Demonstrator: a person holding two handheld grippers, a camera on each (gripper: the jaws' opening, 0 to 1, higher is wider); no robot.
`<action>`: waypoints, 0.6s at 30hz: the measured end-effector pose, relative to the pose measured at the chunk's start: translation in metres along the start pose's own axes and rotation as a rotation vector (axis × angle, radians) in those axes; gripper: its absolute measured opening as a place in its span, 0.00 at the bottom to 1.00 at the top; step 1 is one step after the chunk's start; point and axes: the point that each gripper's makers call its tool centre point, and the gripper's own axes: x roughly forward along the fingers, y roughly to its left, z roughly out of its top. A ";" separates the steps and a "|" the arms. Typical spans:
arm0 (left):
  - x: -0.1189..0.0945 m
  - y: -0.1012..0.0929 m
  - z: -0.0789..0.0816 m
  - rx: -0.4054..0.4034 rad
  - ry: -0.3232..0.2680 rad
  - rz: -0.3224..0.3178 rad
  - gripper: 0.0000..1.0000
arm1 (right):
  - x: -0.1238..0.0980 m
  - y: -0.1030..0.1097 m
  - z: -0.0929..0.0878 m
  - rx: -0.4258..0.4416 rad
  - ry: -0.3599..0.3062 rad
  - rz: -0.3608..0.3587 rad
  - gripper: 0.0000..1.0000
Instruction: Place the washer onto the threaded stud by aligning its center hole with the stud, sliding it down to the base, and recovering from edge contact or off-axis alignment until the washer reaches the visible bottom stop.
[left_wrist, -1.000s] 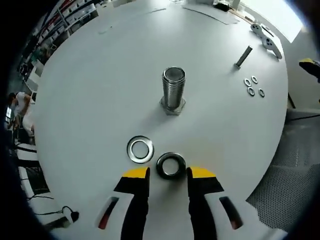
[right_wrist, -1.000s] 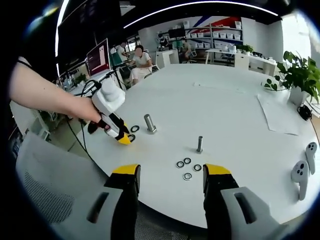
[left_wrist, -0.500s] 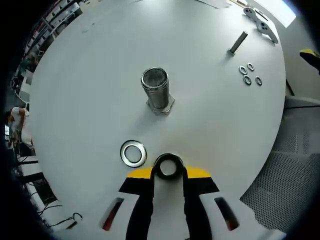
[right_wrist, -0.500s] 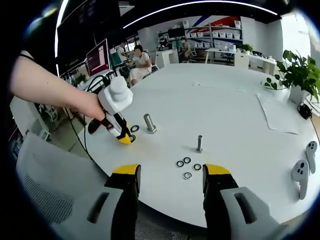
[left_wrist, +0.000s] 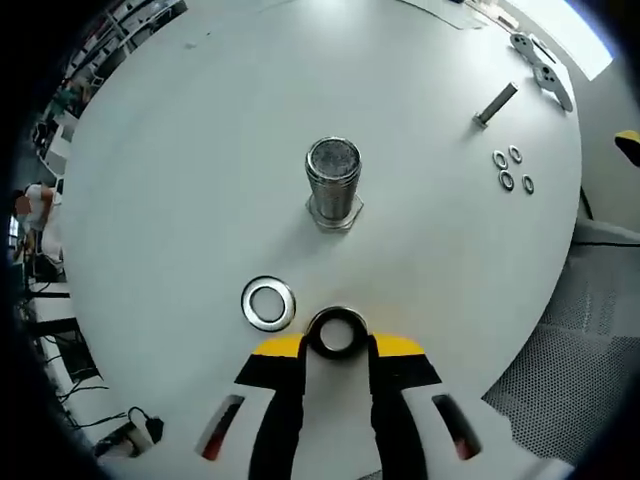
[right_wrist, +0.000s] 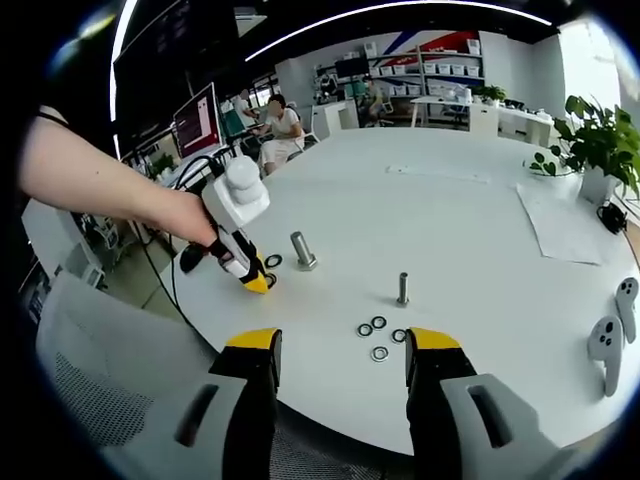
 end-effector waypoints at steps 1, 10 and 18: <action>0.000 0.000 0.000 -0.005 0.000 0.000 0.23 | 0.000 0.000 0.000 0.000 -0.001 0.000 0.52; 0.000 -0.001 0.000 -0.012 0.003 0.013 0.21 | 0.000 0.002 0.000 0.005 -0.002 0.008 0.52; -0.001 0.000 0.000 0.014 -0.016 0.004 0.19 | 0.000 0.001 0.001 0.007 -0.001 0.008 0.51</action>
